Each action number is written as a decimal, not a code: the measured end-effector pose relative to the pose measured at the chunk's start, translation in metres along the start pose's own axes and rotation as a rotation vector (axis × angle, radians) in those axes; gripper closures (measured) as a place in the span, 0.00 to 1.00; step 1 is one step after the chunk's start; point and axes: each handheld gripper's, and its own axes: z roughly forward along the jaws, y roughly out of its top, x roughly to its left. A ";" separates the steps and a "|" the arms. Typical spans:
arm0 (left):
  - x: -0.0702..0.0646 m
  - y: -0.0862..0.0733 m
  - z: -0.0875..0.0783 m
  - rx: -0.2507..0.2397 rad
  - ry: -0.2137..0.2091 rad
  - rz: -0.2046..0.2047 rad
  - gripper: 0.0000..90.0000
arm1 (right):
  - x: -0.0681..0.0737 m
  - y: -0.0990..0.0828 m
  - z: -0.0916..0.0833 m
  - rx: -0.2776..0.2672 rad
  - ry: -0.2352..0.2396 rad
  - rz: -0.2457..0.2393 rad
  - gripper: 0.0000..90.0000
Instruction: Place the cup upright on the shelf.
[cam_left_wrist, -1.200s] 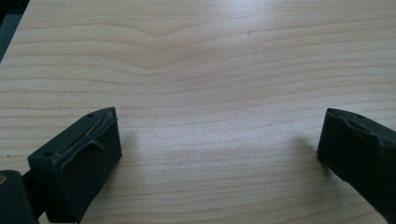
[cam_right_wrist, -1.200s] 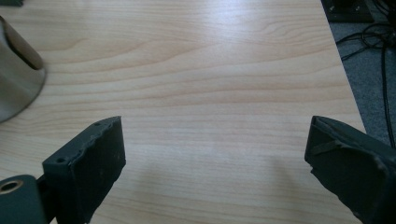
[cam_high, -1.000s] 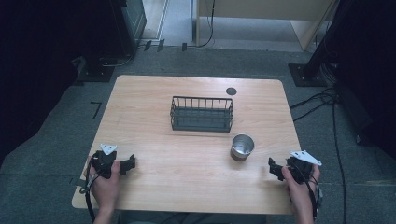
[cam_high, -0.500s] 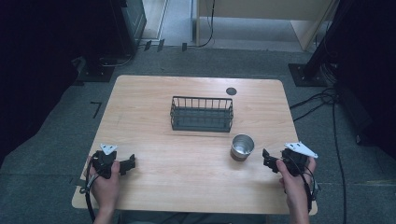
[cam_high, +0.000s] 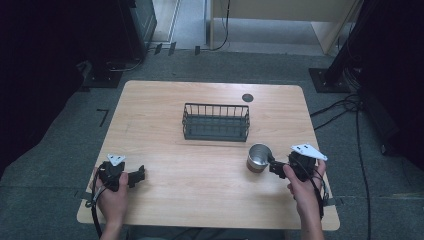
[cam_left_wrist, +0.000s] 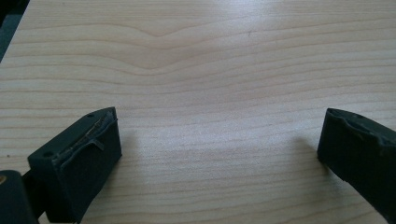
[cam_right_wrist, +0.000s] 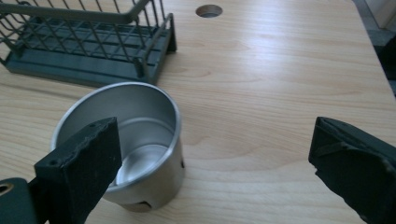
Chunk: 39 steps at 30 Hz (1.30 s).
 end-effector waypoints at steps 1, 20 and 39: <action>0.000 0.000 0.000 0.000 0.000 0.000 0.00 | 0.002 0.001 0.001 -0.001 0.007 0.000 0.02; 0.000 0.000 0.000 0.000 0.000 0.000 0.00 | 0.037 0.006 0.014 0.019 0.083 -0.029 0.00; 0.000 0.000 0.000 0.000 0.000 0.000 0.00 | 0.045 -0.006 0.035 0.063 0.088 -0.032 0.00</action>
